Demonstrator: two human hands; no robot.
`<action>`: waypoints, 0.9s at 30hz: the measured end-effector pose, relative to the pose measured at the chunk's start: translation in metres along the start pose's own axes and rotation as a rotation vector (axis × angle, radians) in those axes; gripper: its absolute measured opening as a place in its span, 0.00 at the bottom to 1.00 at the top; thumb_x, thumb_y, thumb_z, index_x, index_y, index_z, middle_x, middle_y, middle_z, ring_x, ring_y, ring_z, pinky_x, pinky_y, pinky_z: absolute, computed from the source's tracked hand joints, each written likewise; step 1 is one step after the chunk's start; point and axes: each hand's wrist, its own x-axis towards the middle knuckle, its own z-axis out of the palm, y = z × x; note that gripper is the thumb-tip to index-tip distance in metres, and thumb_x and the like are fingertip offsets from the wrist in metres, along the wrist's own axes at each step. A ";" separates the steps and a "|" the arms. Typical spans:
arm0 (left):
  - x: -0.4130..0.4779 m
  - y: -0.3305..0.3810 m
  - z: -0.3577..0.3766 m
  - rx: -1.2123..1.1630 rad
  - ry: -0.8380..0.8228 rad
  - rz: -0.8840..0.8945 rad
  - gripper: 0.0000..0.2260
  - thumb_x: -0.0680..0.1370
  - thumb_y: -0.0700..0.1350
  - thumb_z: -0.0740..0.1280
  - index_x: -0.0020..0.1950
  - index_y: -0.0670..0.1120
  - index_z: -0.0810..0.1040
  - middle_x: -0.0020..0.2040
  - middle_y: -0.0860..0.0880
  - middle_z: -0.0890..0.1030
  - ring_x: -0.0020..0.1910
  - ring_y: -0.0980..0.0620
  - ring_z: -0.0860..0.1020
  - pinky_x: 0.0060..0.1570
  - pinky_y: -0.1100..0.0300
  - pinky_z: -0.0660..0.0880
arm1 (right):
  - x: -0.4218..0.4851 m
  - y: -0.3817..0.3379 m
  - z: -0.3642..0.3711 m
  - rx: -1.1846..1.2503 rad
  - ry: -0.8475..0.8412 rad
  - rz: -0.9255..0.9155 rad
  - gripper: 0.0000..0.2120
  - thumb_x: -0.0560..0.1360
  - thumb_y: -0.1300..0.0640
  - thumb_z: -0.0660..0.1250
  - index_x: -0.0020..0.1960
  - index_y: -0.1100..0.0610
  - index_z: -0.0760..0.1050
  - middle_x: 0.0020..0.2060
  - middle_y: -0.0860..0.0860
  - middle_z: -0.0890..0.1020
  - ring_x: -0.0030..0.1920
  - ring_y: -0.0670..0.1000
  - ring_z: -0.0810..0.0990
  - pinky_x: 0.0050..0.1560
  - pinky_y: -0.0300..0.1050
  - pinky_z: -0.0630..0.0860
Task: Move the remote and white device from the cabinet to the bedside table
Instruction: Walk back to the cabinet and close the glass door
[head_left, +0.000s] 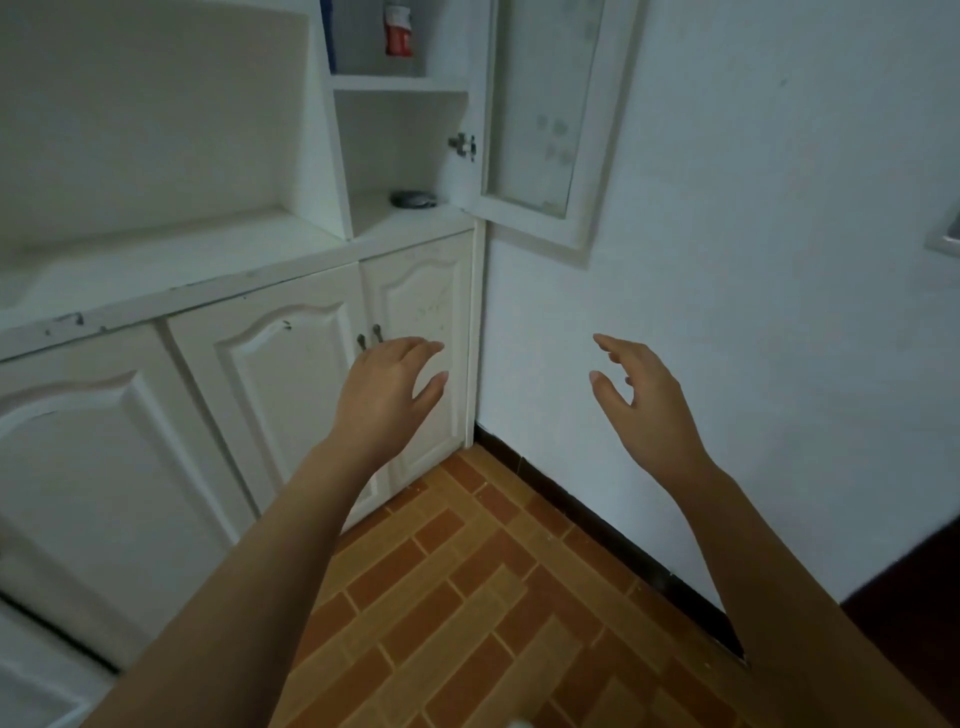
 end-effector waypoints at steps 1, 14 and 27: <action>0.017 -0.003 0.008 0.003 0.007 0.000 0.15 0.77 0.46 0.64 0.62 0.43 0.74 0.57 0.42 0.79 0.52 0.42 0.77 0.57 0.45 0.72 | 0.018 0.009 0.003 0.005 -0.002 -0.008 0.18 0.77 0.57 0.59 0.67 0.54 0.66 0.64 0.53 0.73 0.64 0.51 0.70 0.67 0.50 0.67; 0.198 -0.038 0.095 0.023 0.062 -0.073 0.16 0.77 0.47 0.63 0.64 0.44 0.72 0.62 0.42 0.76 0.62 0.43 0.73 0.63 0.46 0.67 | 0.215 0.097 0.036 0.055 -0.039 -0.033 0.18 0.77 0.57 0.59 0.67 0.54 0.67 0.63 0.52 0.74 0.64 0.50 0.71 0.66 0.51 0.68; 0.376 -0.111 0.146 -0.038 0.070 0.053 0.17 0.77 0.46 0.63 0.65 0.43 0.72 0.63 0.41 0.75 0.62 0.42 0.72 0.63 0.50 0.65 | 0.369 0.132 0.084 -0.017 0.118 -0.004 0.18 0.76 0.57 0.60 0.66 0.54 0.67 0.63 0.53 0.74 0.63 0.52 0.72 0.64 0.57 0.70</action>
